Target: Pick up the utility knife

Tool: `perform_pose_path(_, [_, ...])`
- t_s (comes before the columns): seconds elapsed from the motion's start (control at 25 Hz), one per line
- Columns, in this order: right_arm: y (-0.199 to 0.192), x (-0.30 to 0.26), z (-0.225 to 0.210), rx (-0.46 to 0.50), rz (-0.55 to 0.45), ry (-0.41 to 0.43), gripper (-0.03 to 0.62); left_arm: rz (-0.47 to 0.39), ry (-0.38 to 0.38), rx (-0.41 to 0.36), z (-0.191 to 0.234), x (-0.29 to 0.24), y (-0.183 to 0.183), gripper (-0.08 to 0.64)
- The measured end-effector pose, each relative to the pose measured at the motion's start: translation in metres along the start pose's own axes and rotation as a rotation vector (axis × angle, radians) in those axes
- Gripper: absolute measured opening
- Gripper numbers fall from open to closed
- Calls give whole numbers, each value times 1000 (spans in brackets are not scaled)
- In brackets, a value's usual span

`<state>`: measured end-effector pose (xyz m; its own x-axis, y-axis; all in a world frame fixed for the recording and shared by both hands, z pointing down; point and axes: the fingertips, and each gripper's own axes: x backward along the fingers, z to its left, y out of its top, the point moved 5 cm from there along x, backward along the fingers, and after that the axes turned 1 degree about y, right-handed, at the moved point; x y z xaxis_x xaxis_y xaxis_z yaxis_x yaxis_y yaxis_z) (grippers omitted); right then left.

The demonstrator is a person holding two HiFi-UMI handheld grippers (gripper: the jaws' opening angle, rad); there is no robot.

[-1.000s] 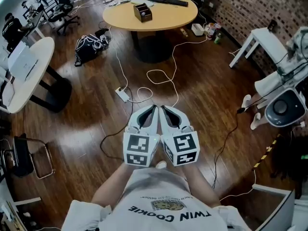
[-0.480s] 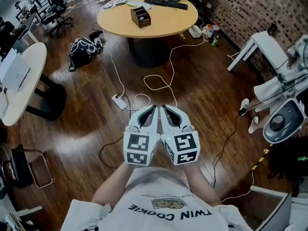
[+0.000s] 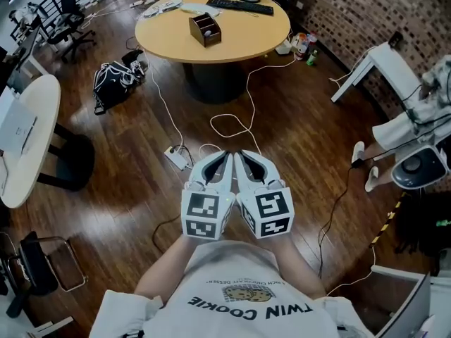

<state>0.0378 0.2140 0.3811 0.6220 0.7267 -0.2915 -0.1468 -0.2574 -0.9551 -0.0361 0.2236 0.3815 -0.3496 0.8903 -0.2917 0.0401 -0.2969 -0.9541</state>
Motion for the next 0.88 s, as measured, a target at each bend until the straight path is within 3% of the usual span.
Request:
perform_pose_path(0.4, [15,-59,19,22,8,-32,0,-19,-28,3,64,-14,8,8])
perform_pose_path(0.88, [10,-88,1,-7,27,-31,1,11,-40,1,76,-44,3,8])
